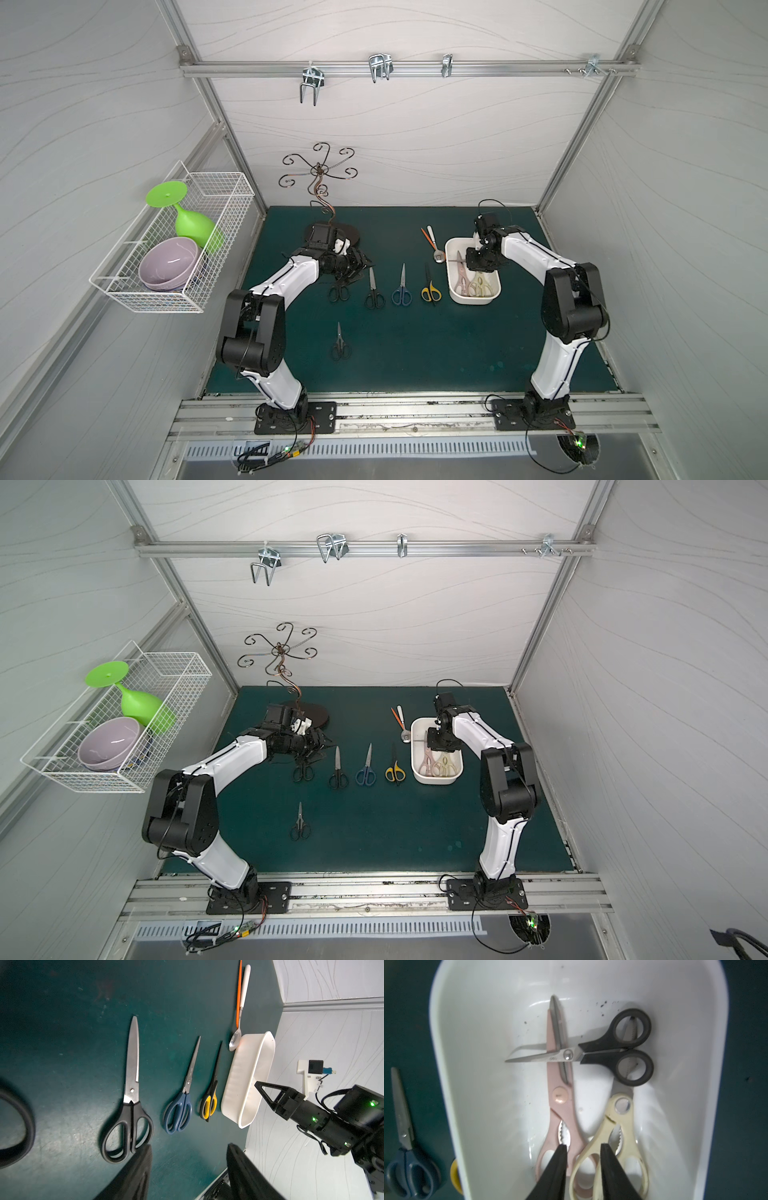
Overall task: Take the scissors out of the storage box
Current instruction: Adjust the scissors in the storage box.
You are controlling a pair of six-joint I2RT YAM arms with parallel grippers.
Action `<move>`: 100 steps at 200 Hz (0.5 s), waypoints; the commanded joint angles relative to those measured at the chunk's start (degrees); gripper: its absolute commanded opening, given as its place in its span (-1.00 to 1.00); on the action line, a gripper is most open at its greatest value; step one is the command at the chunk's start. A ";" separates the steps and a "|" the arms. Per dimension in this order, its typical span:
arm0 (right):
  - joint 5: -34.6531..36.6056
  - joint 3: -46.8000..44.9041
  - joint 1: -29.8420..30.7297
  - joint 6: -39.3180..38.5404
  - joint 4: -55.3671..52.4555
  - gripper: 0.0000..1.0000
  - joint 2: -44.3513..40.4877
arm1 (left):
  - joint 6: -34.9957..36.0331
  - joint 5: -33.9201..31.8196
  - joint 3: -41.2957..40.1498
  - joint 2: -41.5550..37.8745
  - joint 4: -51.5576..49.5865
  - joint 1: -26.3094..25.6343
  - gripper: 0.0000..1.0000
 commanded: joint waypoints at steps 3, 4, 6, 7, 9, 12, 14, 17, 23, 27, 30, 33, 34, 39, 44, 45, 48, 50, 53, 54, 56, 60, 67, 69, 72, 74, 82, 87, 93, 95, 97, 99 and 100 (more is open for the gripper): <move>-0.21 2.87 -2.23 -3.81 0.32 -0.24 3.43 | -1.37 2.63 -1.05 1.79 3.75 -0.53 0.23; -0.23 2.98 -2.25 -3.86 0.35 -0.24 3.59 | -1.38 2.72 -1.07 1.81 3.87 -0.54 0.23; -0.29 3.17 -2.35 -3.97 0.32 -0.23 3.87 | -1.52 2.78 -1.09 1.85 4.03 -0.54 0.23; -0.32 3.31 -2.44 -3.99 0.34 -0.22 3.94 | -1.54 2.79 -1.05 1.89 4.10 -0.59 0.23; -0.42 3.45 -2.64 -4.02 0.43 -0.22 4.29 | -1.63 2.86 -1.15 1.96 4.15 -0.62 0.23; -0.90 3.76 -2.90 -4.00 0.57 -0.21 4.68 | -1.65 3.02 -1.18 2.04 4.38 -0.63 0.23; -1.16 3.96 -2.99 -3.96 0.62 -0.20 4.91 | -1.72 3.01 -1.19 2.04 4.42 -0.70 0.23; -1.68 4.16 -3.19 -4.00 0.83 -0.19 5.26 | -1.74 3.06 -1.26 2.09 4.51 -0.76 0.23; -2.65 4.64 -3.47 -4.02 1.08 -0.18 5.88 | -1.73 3.17 -1.15 2.35 4.67 -0.81 0.23; -3.02 5.00 -3.61 -4.08 1.35 -0.18 6.22 | -1.73 3.22 -1.15 2.47 4.70 -0.89 0.23; -3.20 5.15 -3.59 -4.13 1.60 -0.18 6.42 | -1.74 3.26 -1.11 2.53 4.77 -0.90 0.23; -3.39 5.36 -3.58 -4.17 1.86 -0.17 6.66 | -1.67 3.31 -1.03 2.58 4.78 -0.97 0.23; -3.45 5.41 -3.58 -4.26 1.99 -0.17 6.70 | -1.66 3.36 -1.02 2.69 4.78 -0.98 0.23; -3.79 5.71 -3.65 -4.49 2.40 -0.16 7.01 | -1.80 3.49 -1.01 2.81 4.78 -0.98 0.23; -3.94 6.01 -3.60 -4.68 2.60 -0.15 7.41 | -1.79 3.42 -1.02 2.89 4.78 -1.03 0.23; -3.99 6.09 -3.59 -4.69 2.63 -0.15 7.52 | -1.81 3.46 -0.97 2.89 4.78 -1.09 0.22; -4.00 6.31 -3.58 -4.70 2.65 -0.15 7.74 | -1.78 3.51 -0.88 2.98 4.85 -1.08 0.22; -4.07 6.47 -3.63 -4.71 2.65 -0.14 7.92 | -1.82 3.51 -0.98 2.98 4.87 -1.07 0.22; -4.10 6.78 -3.60 -4.71 2.73 -0.14 8.23 | -1.83 3.59 -0.89 3.02 4.80 -1.07 0.22; -4.11 6.82 -3.63 -4.71 2.78 -0.14 8.28 | -1.83 3.59 -0.86 3.00 4.79 -1.07 0.22; -4.12 6.92 -3.59 -4.73 2.86 -0.14 8.45 | -1.83 3.59 -0.91 2.99 4.79 -1.07 0.22; -4.13 7.19 -3.60 -4.71 2.98 -0.14 8.76 | -1.81 3.59 -0.99 3.00 4.83 -1.07 0.22; -4.08 7.65 -3.63 -4.85 3.17 -0.14 9.31 | -1.82 3.64 -1.00 2.96 4.86 -1.12 0.22; -4.04 7.79 -3.59 -4.89 3.18 -0.13 9.45 | -1.72 3.60 -1.05 2.95 4.78 -1.08 0.22; -3.89 8.08 -3.58 -5.01 3.14 -0.13 9.70 | -1.69 3.59 -1.09 2.90 4.78 -1.05 0.22; -3.80 8.16 -3.58 -5.09 3.17 -0.14 9.83 | -1.73 3.61 -1.05 2.89 4.74 -1.07 0.22; -3.42 8.65 -3.63 -5.27 3.10 -0.13 10.31 | -1.73 3.64 -1.22 2.89 4.73 -1.08 0.22; -3.48 8.87 -3.59 -5.48 3.03 -0.13 10.62 | -1.61 3.64 -1.22 2.89 4.71 -1.07 0.22; -3.48 9.06 -3.59 -5.82 3.09 -0.13 10.84 | -1.61 3.68 -1.37 2.83 4.61 -1.07 0.22; -3.50 9.06 -3.58 -5.93 3.07 -0.13 10.93 | -1.58 3.68 -1.41 2.81 4.54 -1.07 0.22; -3.50 9.16 -3.58 -6.00 3.13 -0.13 11.00 | -1.55 3.72 -1.42 2.81 4.50 -1.07 0.22; -3.44 9.18 -3.58 -6.08 3.15 -0.13 11.13 | -1.56 3.69 -1.44 2.87 4.45 -1.07 0.22; -3.43 9.21 -3.58 -6.14 3.16 -0.13 11.13 | -1.52 3.69 -1.45 2.88 4.44 -1.07 0.22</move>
